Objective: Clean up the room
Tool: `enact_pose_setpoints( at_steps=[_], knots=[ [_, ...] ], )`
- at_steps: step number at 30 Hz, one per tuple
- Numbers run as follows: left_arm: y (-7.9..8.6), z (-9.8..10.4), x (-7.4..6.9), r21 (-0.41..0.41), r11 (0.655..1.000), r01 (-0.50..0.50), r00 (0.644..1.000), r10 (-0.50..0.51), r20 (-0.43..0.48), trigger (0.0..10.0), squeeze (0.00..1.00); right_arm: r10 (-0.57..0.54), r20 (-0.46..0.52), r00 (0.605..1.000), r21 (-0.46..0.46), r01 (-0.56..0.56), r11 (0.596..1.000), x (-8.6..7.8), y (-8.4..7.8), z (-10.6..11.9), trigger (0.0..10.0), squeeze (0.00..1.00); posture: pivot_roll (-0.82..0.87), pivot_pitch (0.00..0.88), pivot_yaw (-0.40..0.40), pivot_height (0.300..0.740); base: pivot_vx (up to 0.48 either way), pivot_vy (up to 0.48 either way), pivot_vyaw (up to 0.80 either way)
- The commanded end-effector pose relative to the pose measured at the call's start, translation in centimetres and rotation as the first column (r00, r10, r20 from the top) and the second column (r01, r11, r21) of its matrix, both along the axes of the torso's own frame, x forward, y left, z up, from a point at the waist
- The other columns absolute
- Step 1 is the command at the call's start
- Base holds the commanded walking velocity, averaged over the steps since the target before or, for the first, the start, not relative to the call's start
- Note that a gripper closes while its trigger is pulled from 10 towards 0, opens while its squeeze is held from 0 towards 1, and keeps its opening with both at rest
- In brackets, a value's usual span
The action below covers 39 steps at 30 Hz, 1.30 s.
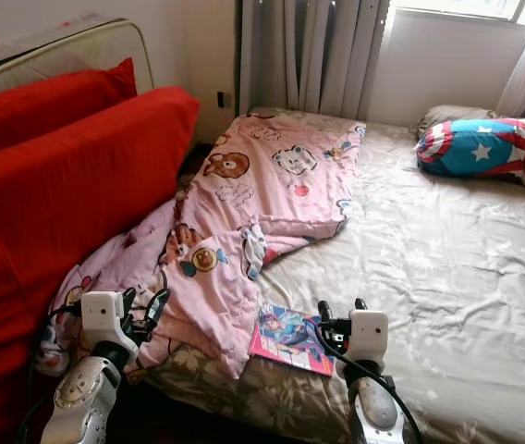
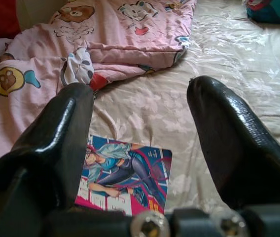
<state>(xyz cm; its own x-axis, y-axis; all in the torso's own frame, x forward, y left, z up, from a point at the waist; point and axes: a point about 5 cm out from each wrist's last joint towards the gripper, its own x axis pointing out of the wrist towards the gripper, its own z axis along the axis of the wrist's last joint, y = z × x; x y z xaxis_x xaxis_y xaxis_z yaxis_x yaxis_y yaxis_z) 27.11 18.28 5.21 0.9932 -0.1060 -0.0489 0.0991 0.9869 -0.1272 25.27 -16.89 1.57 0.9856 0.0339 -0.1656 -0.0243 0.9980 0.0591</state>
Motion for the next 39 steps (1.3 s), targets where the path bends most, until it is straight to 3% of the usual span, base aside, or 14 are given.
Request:
enact_pose_setpoints(
  at_steps=[1, 10, 29, 33, 39],
  knots=[
    [0.0, 0.1, -0.1, -0.001, 1.000, -0.002, 1.000, 0.002, -0.002, 10.0, 0.00, 0.001, 0.004, 1.000, -0.005, -0.001, 1.000, 0.1, -0.1, 0.0, 10.0, 0.00, -0.03, 0.000, -0.057, 0.665, 0.000, 0.000, 0.00],
    [-0.2, 0.3, 0.0, 0.007, 1.000, 0.005, 1.000, -0.005, 0.002, 10.0, 0.00, 0.020, -0.020, 1.000, -0.013, -0.021, 1.000, 0.0, 0.3, -0.5, 10.0, 0.00, -0.03, 0.000, -0.055, 0.645, 0.000, 0.000, 0.00],
    [-0.4, 0.2, -0.2, 0.009, 1.000, 0.013, 1.000, -0.013, -0.010, 10.0, 0.00, 0.015, -0.019, 1.000, -0.002, -0.015, 1.000, 0.0, 0.2, -0.8, 10.0, 0.00, -0.02, 0.000, -0.056, 0.645, 0.000, 0.000, 0.00],
    [-0.5, 0.2, -0.2, 0.016, 1.000, 0.017, 1.000, -0.017, -0.012, 10.0, 0.00, 0.012, -0.059, 0.998, -0.016, -0.013, 1.000, 0.1, 0.2, -1.3, 10.0, 0.00, -0.02, 0.005, -0.052, 0.645, 0.000, 0.000, 0.00],
    [-0.4, 0.2, -0.2, 0.024, 1.000, 0.014, 1.000, -0.013, -0.016, 10.0, 0.00, 0.008, -0.032, 0.999, -0.004, -0.008, 1.000, 0.1, 0.4, -1.1, 10.0, 0.00, -0.02, 0.010, -0.047, 0.625, 0.000, 0.000, 0.00]
  ],
)
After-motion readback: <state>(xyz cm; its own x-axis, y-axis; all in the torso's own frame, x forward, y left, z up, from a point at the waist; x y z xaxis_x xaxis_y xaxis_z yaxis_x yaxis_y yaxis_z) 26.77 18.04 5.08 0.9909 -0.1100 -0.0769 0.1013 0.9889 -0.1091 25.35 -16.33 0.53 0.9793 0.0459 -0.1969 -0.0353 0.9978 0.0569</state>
